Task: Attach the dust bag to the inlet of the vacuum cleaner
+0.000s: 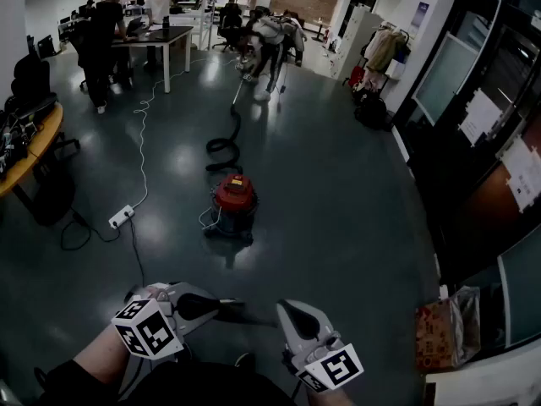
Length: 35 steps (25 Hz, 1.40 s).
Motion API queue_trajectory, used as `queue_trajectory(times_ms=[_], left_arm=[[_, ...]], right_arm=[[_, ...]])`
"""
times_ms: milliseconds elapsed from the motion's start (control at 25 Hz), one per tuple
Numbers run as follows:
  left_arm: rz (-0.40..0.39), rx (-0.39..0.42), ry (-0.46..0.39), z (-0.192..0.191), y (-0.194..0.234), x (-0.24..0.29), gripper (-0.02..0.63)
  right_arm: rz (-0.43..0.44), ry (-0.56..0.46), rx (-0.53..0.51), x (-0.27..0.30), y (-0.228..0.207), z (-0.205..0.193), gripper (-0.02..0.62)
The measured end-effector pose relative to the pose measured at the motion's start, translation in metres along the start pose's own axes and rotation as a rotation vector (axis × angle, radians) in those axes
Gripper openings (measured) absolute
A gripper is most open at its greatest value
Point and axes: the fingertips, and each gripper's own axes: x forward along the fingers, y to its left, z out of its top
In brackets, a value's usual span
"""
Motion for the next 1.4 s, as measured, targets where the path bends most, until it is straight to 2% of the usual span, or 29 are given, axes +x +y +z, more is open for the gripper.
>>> queue_trajectory(times_ms=[560, 960, 1160, 1400], left_arm=[[0.04, -0.027, 0.013, 0.016, 0.003, 0.028, 0.023], [0.067, -0.071, 0.051, 0.02, 0.009, 0.069, 0.023], [0.047, -0.079, 0.044, 0.007, 0.037, 0.086, 0.023], [0.007, -0.059, -0.003, -0.017, 0.104, 0.101, 0.025]], right_arm=[[0.067, -0.018, -0.024, -0.007, -0.026, 0.004, 0.002], [0.082, 0.009, -0.01, -0.016, -0.088, -0.008, 0.002], [0.066, 0.022, -0.011, 0.009, -0.118, -0.012, 0.002], [0.05, 0.039, -0.035, 0.078, -0.146, -0.019, 0.002]])
